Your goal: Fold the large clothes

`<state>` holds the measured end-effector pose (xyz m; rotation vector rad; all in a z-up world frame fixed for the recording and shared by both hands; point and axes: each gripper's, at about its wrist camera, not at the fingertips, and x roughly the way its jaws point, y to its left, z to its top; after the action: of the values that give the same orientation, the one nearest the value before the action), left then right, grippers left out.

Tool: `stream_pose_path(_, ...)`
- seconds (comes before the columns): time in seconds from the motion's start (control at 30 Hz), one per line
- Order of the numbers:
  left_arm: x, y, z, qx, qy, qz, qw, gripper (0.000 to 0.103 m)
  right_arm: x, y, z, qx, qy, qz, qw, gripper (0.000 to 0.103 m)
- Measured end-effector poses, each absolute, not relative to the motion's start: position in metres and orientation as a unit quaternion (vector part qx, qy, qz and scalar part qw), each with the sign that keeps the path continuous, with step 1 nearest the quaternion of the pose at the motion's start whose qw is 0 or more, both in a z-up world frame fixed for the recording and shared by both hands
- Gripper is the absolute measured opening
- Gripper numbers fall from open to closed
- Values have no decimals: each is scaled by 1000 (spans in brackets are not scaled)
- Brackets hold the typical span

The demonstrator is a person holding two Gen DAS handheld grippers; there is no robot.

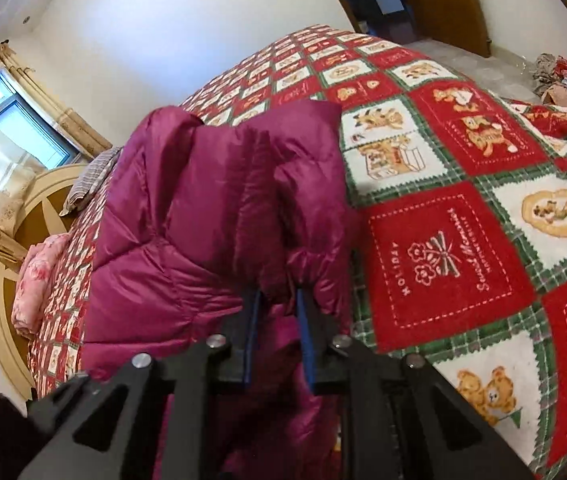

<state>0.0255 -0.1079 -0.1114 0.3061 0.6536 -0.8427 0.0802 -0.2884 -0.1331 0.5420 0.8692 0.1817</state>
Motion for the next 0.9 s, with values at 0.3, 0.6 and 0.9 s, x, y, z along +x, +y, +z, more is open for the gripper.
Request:
stream_pose_path(0.3,63,12,-49,-2,318,-383,867,73,74,-291,-149,255,423,81,866,15)
stream_pose_path(0.6,195,19,-82,-15,409,-184,894,79,50,-292,-102,187,421,23,887,18)
stream_pose_path(0.9,181,-14,-99,53,391,-138,908,79,100,-267,-15,276,343,51,896,24)
